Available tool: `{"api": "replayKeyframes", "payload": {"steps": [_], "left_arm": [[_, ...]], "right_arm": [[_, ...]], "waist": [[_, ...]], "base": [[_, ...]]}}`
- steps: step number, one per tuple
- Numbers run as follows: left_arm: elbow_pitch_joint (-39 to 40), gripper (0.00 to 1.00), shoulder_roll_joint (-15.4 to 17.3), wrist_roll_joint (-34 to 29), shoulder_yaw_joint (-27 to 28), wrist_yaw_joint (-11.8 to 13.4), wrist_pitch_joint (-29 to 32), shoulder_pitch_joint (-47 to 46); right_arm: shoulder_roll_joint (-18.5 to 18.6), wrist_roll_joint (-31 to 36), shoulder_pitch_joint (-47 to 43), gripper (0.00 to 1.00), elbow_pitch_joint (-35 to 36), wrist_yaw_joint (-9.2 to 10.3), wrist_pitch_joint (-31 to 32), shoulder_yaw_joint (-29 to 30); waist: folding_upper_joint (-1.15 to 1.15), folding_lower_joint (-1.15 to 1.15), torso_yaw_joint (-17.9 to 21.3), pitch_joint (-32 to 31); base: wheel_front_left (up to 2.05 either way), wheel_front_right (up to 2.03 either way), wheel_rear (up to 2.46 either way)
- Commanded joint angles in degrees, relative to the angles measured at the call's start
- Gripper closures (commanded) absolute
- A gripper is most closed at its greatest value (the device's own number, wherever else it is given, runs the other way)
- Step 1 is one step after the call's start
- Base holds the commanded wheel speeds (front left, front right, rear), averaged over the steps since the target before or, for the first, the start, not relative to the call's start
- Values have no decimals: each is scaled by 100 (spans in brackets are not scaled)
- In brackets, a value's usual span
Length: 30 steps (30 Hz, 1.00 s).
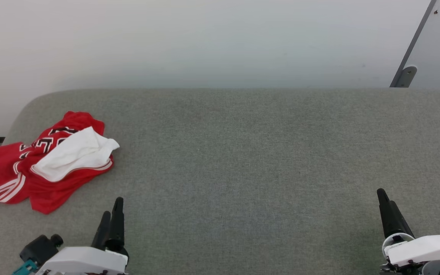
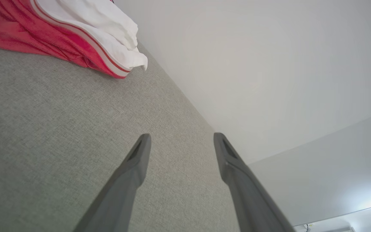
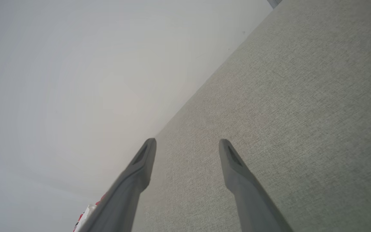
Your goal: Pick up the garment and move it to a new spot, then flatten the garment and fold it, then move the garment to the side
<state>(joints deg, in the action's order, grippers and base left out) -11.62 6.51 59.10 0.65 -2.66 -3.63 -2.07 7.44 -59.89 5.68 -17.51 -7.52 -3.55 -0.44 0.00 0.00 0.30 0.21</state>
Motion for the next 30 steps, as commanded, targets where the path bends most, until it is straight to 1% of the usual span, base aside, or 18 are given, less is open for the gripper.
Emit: {"api": "replayKeyframes", "payload": {"steps": [1, 7, 13, 30], "left_arm": [[104, 0, 52, -213, 7, 13, -44, -107], [190, 0, 78, -948, 21, -5, -160, -111], [297, 0, 66, -1514, 62, -100, -264, -93], [511, 0, -36, -2807, 155, -287, -530, -88]], "right_arm": [[67, 180, 181, 0, 42, 2, -53, -25], [86, 794, 214, 0, -5, 2, -165, -23], [93, 1284, 232, 0, -10, 3, -274, 4], [161, 2356, 296, 0, 53, 3, -541, -5]], "waist": [[0, 0, 1, 2], [0, 0, 4, 18], [0, 0, 3, 30], [0, 0, -19, 90]], "base": [[0, 0, 0], [0, 0, 0], [0, 0, 0], [0, 0, 0]]}}
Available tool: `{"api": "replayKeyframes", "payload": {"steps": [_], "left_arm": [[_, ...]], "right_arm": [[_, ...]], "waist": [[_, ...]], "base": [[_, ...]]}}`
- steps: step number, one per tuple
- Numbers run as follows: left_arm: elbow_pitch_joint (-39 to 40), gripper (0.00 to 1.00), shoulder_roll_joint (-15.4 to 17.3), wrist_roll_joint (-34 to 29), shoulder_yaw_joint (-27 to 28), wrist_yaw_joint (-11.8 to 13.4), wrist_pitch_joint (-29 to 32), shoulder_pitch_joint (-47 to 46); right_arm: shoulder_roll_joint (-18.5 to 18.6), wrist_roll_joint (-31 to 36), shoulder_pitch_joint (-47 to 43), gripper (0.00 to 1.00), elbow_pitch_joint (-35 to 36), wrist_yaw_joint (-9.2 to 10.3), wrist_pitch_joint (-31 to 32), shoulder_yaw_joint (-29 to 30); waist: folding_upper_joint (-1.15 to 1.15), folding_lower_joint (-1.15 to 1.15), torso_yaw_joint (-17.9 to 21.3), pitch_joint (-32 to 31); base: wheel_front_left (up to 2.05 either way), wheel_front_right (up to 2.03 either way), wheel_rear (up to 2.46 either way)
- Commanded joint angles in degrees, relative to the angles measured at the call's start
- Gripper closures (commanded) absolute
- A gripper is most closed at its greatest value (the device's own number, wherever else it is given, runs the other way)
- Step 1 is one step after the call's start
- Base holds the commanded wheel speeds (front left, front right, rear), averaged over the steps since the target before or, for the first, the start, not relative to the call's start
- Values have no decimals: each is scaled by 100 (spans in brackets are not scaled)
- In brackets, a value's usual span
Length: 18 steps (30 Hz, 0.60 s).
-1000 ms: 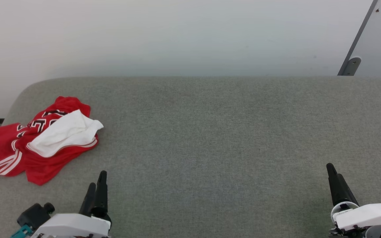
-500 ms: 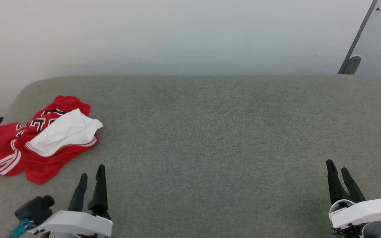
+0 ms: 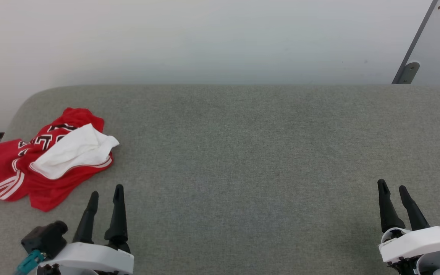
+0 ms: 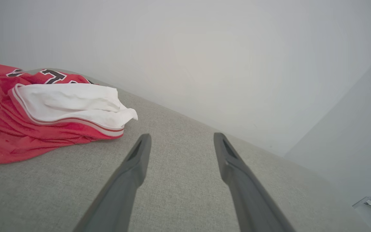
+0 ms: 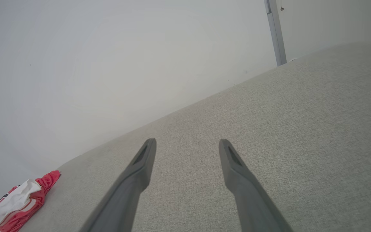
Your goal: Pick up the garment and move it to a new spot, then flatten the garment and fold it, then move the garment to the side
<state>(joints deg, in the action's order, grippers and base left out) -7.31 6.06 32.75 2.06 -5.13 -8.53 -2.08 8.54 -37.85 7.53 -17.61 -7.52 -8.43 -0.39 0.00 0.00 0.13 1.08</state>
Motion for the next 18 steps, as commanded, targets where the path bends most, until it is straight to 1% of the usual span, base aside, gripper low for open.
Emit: {"api": "replayKeyframes", "payload": {"steps": [1, 18], "left_arm": [[92, 0, 5, -243, 16, -44, -60, -89], [260, 0, -38, -1272, 36, -135, -286, -30]], "right_arm": [[55, 207, 116, 0, 63, 3, -71, -18], [128, 1041, 154, 0, 79, 4, -297, -84]], "waist": [[0, 0, -3, 5], [0, 0, -13, 10]], "base": [[0, 0, 0], [0, 0, 0]]}}
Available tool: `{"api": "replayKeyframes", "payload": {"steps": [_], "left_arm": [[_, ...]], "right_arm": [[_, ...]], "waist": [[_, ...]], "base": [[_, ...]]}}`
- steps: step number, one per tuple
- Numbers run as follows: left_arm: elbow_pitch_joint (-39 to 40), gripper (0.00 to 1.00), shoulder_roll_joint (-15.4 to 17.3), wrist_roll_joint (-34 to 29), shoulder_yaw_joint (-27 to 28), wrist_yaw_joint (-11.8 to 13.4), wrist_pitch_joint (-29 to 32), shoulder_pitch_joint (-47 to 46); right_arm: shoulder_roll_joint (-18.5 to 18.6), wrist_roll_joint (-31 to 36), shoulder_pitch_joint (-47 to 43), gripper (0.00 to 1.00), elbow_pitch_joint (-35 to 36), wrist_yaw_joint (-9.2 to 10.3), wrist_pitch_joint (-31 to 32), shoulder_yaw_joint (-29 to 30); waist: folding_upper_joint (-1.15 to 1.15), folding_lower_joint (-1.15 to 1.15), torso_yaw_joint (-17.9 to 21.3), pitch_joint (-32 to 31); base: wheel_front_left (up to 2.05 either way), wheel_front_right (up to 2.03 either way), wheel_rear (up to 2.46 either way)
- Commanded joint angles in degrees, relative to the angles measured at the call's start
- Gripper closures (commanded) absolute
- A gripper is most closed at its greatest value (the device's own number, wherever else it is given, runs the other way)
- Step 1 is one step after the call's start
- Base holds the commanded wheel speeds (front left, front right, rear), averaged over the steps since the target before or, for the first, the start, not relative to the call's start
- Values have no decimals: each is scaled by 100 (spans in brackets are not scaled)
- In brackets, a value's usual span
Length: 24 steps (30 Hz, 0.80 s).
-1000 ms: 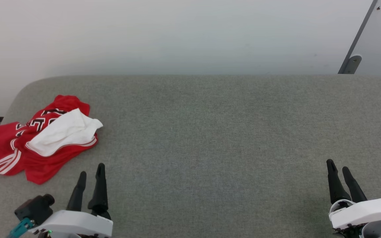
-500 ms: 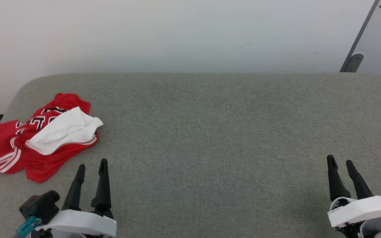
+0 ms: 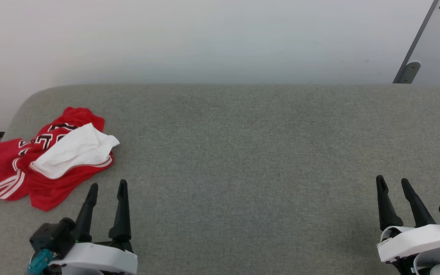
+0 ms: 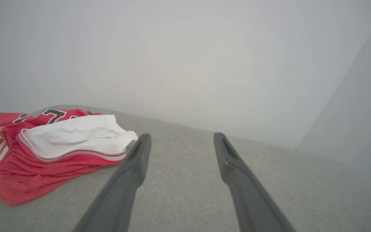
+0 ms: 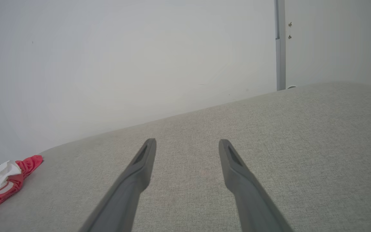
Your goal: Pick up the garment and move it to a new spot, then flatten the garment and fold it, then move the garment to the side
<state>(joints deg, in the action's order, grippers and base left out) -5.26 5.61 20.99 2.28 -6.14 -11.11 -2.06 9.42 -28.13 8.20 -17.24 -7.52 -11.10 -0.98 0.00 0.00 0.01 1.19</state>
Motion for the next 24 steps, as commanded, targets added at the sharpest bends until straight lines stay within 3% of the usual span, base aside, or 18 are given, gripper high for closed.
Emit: {"api": "replayKeyframes", "payload": {"steps": [1, 24], "left_arm": [[60, 0, 9, -153, 11, -40, -46, -28], [175, 0, 40, -1115, -32, -102, -299, 72]], "right_arm": [[43, 124, 87, 0, 44, 4, -49, -28], [107, 1067, 100, 0, 57, 6, -305, -113]], "waist": [[0, 0, -3, -2], [0, 0, -17, -43]], "base": [[0, 0, 0], [0, 0, 0]]}}
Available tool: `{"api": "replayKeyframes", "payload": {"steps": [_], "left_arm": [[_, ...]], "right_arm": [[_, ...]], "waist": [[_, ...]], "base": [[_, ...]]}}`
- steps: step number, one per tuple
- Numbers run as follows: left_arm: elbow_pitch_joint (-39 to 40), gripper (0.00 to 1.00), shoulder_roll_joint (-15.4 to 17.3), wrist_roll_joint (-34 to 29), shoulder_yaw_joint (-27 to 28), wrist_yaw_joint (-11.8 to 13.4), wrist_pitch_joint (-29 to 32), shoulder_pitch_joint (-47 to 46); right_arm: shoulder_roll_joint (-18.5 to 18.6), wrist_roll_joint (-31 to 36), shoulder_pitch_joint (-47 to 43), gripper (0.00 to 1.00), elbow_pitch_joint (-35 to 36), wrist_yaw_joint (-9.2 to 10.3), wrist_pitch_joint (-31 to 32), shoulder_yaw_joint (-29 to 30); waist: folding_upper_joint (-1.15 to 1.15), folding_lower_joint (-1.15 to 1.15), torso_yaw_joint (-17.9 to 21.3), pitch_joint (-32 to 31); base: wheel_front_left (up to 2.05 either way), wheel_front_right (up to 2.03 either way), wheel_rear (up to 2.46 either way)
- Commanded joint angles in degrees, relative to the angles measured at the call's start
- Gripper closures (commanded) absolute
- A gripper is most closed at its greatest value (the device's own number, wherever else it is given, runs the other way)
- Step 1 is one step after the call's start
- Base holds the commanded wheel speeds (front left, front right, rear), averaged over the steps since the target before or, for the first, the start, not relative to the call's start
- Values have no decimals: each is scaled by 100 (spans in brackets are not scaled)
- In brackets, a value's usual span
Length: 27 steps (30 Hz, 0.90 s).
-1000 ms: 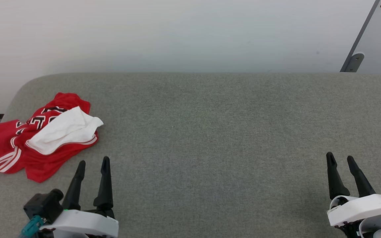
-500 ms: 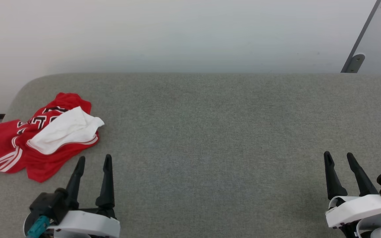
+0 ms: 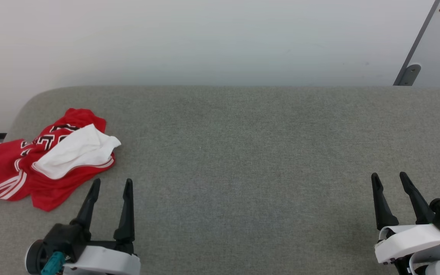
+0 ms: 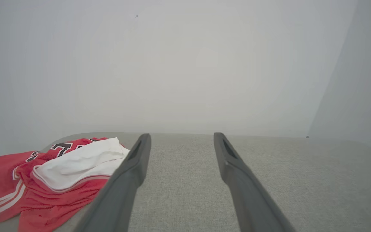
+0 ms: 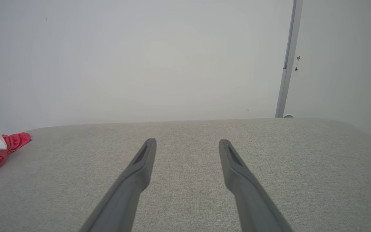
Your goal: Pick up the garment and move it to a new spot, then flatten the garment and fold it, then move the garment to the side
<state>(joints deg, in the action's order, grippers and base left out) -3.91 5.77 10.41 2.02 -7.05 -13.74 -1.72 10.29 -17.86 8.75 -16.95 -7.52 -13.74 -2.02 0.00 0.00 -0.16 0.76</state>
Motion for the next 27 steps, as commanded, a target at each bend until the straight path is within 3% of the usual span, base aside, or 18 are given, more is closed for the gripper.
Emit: {"api": "replayKeyframes", "payload": {"steps": [1, 12, 27], "left_arm": [[38, 0, 27, -93, -9, -14, -51, 47], [35, 0, 80, -441, -26, -38, -158, 77], [-162, 0, 161, -114, -80, -45, -140, 99]], "right_arm": [[23, 74, 48, 0, 29, 6, -51, -14], [67, 507, 44, 0, 22, 6, -159, -61], [111, 545, -23, 0, 18, 7, -154, 28]], "waist": [[0, 0, 1, -3], [0, 0, 13, -41], [0, 0, 2, -80]], "base": [[0, 0, 0], [0, 0, 0], [0, 0, 0]]}}
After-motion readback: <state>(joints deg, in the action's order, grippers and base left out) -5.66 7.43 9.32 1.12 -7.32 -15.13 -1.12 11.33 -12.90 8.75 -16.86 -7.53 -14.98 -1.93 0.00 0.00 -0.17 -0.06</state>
